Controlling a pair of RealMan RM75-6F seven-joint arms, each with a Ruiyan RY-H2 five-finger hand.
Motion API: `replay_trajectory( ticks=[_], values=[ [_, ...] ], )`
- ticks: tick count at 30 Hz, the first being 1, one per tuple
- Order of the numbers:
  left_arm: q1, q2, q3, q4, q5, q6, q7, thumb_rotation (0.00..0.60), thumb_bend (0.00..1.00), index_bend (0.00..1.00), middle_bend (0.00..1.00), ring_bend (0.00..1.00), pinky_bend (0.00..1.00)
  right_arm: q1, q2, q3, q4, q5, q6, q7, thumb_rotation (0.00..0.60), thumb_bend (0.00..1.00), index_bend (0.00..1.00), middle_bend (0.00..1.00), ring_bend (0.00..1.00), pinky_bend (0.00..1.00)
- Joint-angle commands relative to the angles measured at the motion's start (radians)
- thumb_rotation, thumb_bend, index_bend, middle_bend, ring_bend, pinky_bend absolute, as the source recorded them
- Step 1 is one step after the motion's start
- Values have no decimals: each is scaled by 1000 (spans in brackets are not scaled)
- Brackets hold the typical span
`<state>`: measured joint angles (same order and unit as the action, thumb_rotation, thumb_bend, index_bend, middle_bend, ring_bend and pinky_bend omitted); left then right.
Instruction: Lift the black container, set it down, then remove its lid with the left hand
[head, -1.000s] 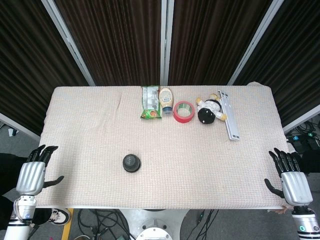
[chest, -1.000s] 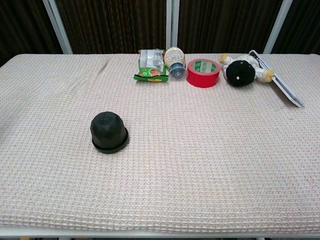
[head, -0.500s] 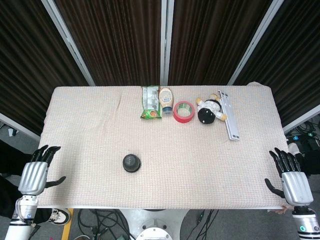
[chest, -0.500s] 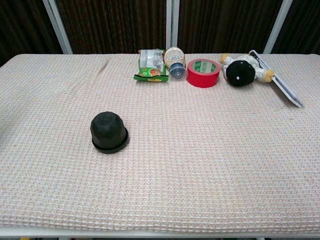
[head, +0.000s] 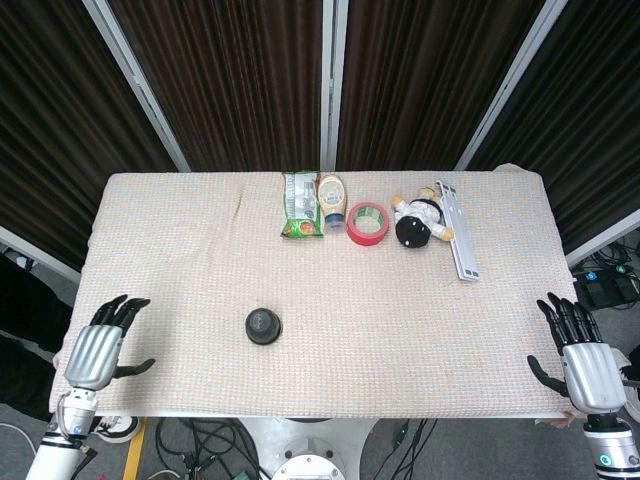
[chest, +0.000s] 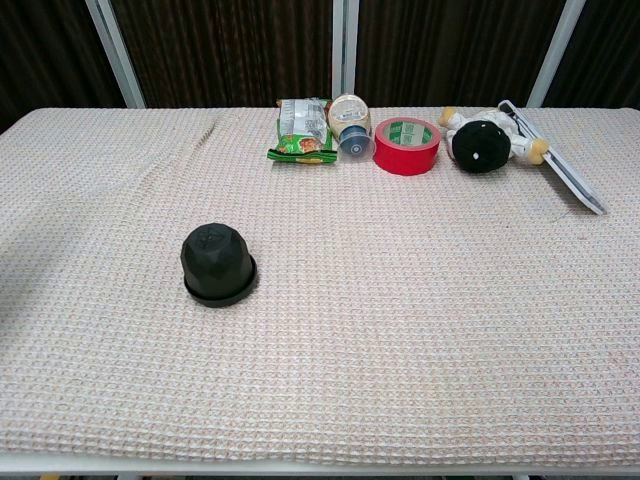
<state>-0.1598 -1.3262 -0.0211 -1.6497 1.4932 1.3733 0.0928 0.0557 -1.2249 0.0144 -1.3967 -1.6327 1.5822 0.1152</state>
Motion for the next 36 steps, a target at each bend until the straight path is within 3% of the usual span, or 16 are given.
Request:
replay_trajectory(
  ticks=[1,15,36],
  values=[
    [-21,-24,-5,9,-6,-31,-21,600,12,146,163,85,136,-1,3,3,-3,8,-3,4,600,207,0,0,0,42],
    [-172,-162,-73,86,-101,-258,-193,600,4,146,168,85,145,0,-3,2,2,4,-3,3,600,210,0,0,0,42],
    [-292,-349,-92,198,-164,-369,-139,600,0,146,177,85,146,0,-6,9,22,29,-17,24,600,209,0,0,0,43]
  ],
)
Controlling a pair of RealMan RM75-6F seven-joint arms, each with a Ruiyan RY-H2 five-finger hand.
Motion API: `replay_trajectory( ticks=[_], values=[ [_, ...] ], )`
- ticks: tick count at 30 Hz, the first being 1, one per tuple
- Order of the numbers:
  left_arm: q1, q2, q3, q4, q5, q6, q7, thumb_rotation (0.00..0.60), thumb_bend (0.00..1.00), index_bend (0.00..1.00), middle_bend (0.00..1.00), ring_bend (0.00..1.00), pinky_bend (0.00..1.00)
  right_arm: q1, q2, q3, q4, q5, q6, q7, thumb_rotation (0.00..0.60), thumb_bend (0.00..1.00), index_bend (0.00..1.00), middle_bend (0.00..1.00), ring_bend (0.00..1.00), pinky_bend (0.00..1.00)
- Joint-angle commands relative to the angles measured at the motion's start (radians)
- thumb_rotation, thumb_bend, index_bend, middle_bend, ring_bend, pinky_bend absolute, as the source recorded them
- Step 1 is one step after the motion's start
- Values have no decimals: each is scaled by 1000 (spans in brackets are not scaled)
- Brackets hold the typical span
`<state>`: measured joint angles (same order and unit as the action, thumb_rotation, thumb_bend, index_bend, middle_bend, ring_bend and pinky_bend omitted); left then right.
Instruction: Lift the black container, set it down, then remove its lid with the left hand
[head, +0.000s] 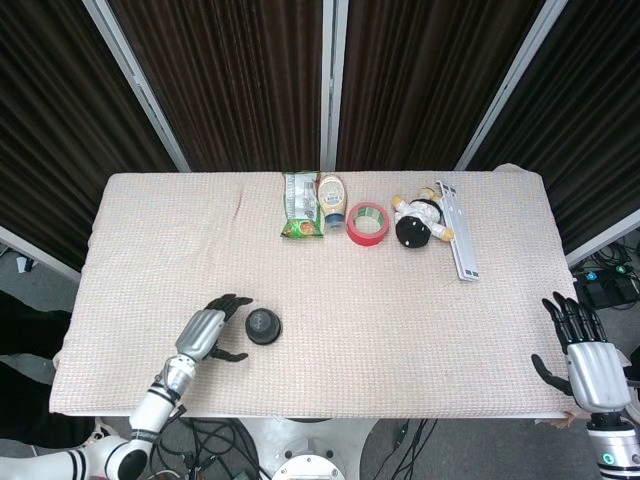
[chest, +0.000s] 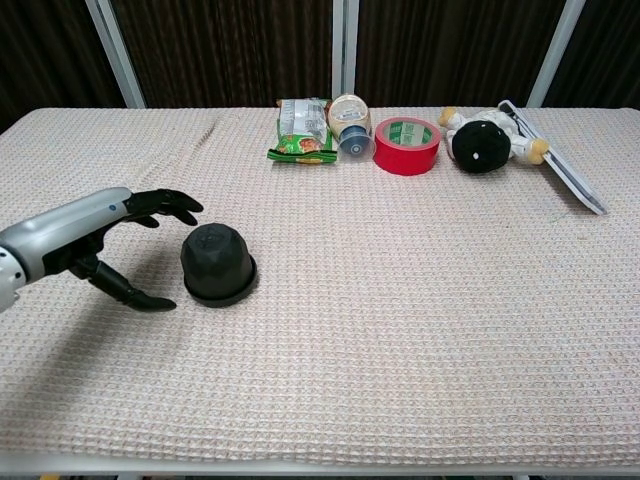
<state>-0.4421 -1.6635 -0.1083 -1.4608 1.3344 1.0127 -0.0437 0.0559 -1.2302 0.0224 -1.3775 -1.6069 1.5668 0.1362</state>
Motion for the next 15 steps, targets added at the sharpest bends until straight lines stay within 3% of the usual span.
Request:
replay_trajectory(
  ticks=[1,15],
  values=[
    [-15,-18,-6,15,-8,-13,-3,600,0,146,177,85,146,0,-1,1,5,4,-3,5,600,209,0,0,0,43],
    [-63,-82,-15,84,-38,-54,-5,600,0,146,182,85,150,-2,-1,4,30,13,-5,39,600,210,0,0,0,43]
  ],
)
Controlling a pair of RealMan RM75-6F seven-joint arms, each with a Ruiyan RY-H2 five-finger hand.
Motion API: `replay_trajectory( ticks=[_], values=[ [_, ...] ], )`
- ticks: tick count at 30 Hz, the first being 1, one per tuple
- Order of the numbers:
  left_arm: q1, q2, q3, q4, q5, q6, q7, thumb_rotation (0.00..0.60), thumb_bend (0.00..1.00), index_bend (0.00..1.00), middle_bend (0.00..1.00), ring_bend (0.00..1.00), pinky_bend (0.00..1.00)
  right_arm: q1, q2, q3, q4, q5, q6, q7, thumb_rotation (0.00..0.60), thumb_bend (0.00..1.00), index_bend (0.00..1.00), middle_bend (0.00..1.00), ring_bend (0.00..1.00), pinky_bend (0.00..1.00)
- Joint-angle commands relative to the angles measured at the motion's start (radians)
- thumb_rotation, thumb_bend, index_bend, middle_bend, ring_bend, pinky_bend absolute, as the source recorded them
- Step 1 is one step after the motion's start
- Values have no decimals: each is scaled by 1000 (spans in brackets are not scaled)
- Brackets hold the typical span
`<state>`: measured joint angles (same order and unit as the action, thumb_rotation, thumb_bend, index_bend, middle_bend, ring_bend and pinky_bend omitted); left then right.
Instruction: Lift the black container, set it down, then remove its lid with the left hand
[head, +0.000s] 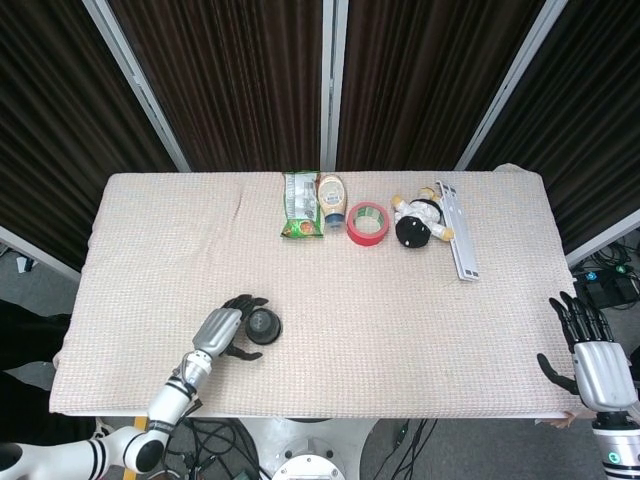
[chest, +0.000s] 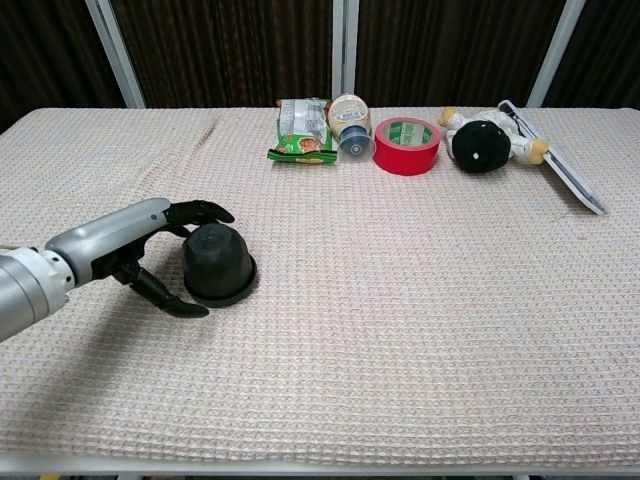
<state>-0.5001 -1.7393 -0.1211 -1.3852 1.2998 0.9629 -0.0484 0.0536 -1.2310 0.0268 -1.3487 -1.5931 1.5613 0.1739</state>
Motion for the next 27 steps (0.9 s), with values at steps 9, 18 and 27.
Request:
replay_trajectory(
  ticks=[9,18,27],
  values=[
    [-26,-38,-4,61,-19,-22,-8,600,0,146,204,103,171,0,-1,0,7,2,-2,7,600,209,0,0,0,43],
    [-38,-64,-11,110,-13,-16,-38,600,6,162,236,135,202,0,-4,1,18,9,-10,14,600,209,0,0,0,42],
    [-44,-85,-5,147,-11,-20,-56,600,7,164,239,139,205,-1,-4,3,24,13,-11,17,600,209,0,0,0,42]
  ],
)
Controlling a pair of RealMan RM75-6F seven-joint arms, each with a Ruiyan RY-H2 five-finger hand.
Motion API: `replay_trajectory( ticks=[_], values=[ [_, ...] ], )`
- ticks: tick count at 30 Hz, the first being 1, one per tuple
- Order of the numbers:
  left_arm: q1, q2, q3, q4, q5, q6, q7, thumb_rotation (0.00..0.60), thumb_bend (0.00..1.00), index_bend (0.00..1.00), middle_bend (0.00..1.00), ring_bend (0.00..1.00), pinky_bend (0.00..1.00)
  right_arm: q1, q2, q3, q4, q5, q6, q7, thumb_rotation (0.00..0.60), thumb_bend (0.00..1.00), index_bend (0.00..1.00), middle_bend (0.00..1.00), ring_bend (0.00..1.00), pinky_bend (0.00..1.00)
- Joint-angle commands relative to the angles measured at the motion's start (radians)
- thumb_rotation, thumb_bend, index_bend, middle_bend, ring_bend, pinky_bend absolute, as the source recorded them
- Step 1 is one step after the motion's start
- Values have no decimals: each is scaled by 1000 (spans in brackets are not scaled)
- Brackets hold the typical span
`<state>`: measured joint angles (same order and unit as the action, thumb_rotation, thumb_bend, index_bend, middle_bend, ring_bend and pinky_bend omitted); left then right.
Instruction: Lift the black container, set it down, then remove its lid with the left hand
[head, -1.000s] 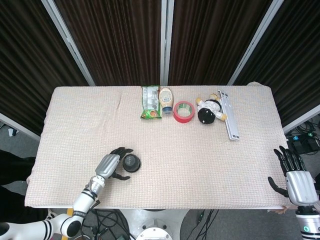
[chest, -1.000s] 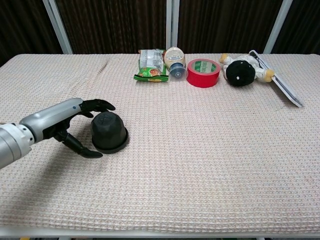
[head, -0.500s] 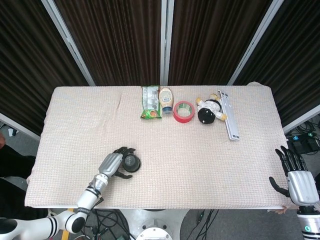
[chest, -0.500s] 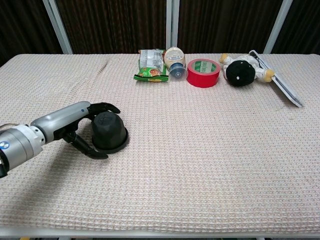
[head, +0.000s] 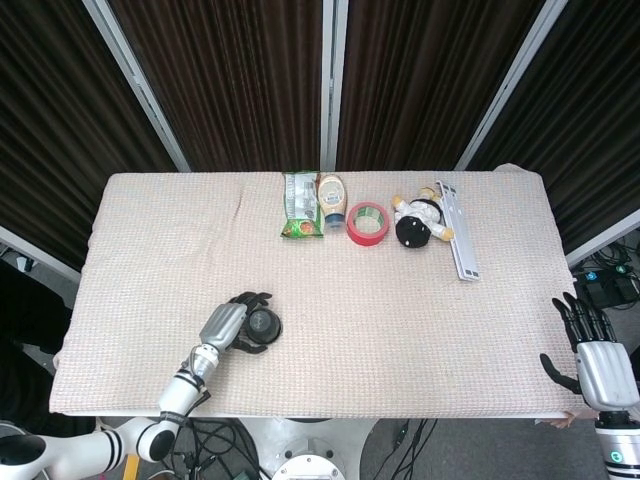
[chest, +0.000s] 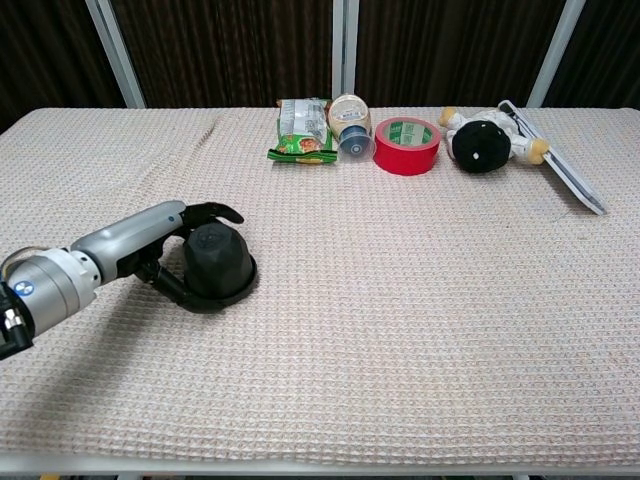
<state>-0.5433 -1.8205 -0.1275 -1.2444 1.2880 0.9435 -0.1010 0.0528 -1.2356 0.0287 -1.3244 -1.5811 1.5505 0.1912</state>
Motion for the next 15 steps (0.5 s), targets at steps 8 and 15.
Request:
replay_trajectory(
  ticks=[8,15],
  values=[
    [-4,-9,4,14,15,11,-20,600,37,186,262,162,222,0,-2,4,3,16,-14,1,600,209,0,0,0,43],
    [-1,-20,4,25,21,27,-29,600,102,239,329,225,279,1,-1,8,3,26,-20,-1,600,209,0,0,0,43]
  ],
)
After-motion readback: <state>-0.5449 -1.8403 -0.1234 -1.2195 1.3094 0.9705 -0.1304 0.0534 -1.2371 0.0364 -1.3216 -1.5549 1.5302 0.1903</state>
